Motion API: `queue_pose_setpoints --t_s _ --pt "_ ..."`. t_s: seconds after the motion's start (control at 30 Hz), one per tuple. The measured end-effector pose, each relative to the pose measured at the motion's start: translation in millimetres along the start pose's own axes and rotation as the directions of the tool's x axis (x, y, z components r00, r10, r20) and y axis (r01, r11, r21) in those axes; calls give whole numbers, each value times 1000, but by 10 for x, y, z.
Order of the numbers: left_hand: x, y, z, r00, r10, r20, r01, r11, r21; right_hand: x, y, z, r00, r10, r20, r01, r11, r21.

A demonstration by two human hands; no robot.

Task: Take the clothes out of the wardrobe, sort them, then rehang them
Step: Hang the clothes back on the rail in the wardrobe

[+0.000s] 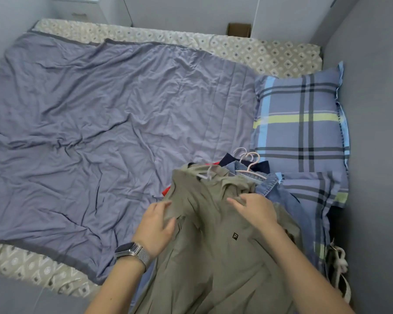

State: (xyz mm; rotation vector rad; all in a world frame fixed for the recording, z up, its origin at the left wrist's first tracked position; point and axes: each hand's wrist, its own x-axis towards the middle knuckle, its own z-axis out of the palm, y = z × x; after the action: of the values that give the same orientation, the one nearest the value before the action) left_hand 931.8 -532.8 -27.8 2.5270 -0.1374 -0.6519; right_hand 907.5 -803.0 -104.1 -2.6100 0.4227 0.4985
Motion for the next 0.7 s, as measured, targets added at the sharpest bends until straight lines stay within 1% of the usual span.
queue_pose_setpoints --t_s 0.07,0.1,0.17,0.23,0.3,0.37,0.47,0.53,0.57,0.6,0.63,0.67,0.7 --pt "29 14 -67 996 69 -64 -62 993 103 -235 38 -190 989 -142 42 141 990 19" --pt "39 35 -103 991 103 -91 -90 986 142 -353 80 -287 978 -199 66 196 979 60" --pt "44 106 -161 984 149 -101 -136 983 125 -553 179 -452 957 -264 118 231 944 235" --pt "19 219 -196 977 201 -71 -194 977 87 -705 247 -614 950 -267 163 170 876 451" --pt "17 332 -228 958 270 -100 -256 958 133 -780 308 -715 953 -250 172 100 796 597" --pt "38 425 -248 951 272 -145 -253 958 138 -789 354 -750 947 -254 196 65 750 658" --pt "45 485 -264 948 253 -192 -237 966 101 -730 351 -707 917 -267 298 6 754 657" --pt "22 468 -281 956 242 -164 -231 970 81 -637 345 -669 910 -204 361 -95 745 660" --pt "10 445 -281 962 236 -135 -227 971 79 -552 358 -661 917 -149 370 -152 728 669" --pt "-5 421 -274 968 229 -99 -222 972 80 -424 408 -641 935 -82 346 -192 703 685" --pt "-20 397 -255 974 219 -59 -214 974 78 -270 465 -611 961 11 278 -207 697 686" --pt "-33 376 -234 978 205 -29 -202 976 75 -94 565 -560 978 139 154 -204 764 612" --pt "-46 352 -204 982 188 -16 -186 980 70 67 654 -527 966 258 32 -241 839 488"
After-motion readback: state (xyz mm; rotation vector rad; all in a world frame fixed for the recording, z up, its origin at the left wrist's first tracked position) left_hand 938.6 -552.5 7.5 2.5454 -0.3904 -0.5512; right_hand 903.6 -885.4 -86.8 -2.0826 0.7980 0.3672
